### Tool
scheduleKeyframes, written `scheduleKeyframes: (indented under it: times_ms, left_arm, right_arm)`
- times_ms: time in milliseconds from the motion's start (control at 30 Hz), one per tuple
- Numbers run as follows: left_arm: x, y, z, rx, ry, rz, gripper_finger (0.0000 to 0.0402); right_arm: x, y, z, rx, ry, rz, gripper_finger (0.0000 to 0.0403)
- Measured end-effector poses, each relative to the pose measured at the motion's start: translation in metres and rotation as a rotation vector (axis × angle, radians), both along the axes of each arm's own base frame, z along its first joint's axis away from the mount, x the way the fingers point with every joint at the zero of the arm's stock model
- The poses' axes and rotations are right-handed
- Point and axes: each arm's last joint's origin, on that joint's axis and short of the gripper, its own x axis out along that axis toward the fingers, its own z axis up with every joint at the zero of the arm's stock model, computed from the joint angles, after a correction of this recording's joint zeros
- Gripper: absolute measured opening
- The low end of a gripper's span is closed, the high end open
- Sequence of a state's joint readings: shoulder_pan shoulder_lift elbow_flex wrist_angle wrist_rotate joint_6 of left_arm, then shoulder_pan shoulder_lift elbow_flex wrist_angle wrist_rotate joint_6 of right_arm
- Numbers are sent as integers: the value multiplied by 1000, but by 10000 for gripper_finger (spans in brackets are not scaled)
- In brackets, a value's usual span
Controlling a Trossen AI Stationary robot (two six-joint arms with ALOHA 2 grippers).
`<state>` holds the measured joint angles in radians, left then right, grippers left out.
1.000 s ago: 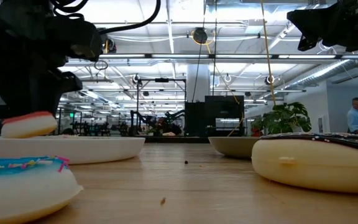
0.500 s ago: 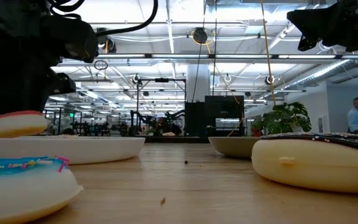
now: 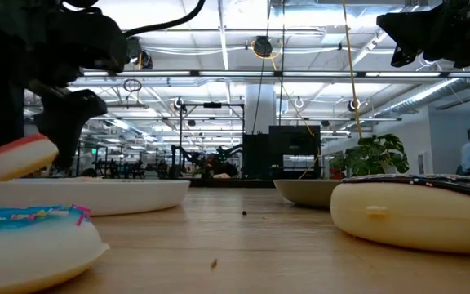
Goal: Pick & Place donuts
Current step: Put the mini orange donut on the white plate, then put the mini blue donut on the white plate
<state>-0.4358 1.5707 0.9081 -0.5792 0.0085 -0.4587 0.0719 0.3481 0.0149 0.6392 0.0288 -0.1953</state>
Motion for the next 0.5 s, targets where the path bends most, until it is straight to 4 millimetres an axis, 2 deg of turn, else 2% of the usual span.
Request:
scheduleKeyframes:
  times_ms: [100,200,333,400,500]
  left_arm:
    - [-1,-3,0,9,-6,-10,269]
    - [-4,-8,0,19,-6,-43,213]
    - [-2,-2,0,42,-7,60,137]
    - [-1,1,0,37,-3,89,112]
    - [-1,4,0,36,8,114,100]
  right_arm:
    - [0,0,0,0,0,0,0]
    - [0,0,0,0,0,0,0]
    - [0,0,0,0,0,1,0]
    - [0,0,0,3,0,-10,0]
    - [2,-1,-1,7,14,-26,0]
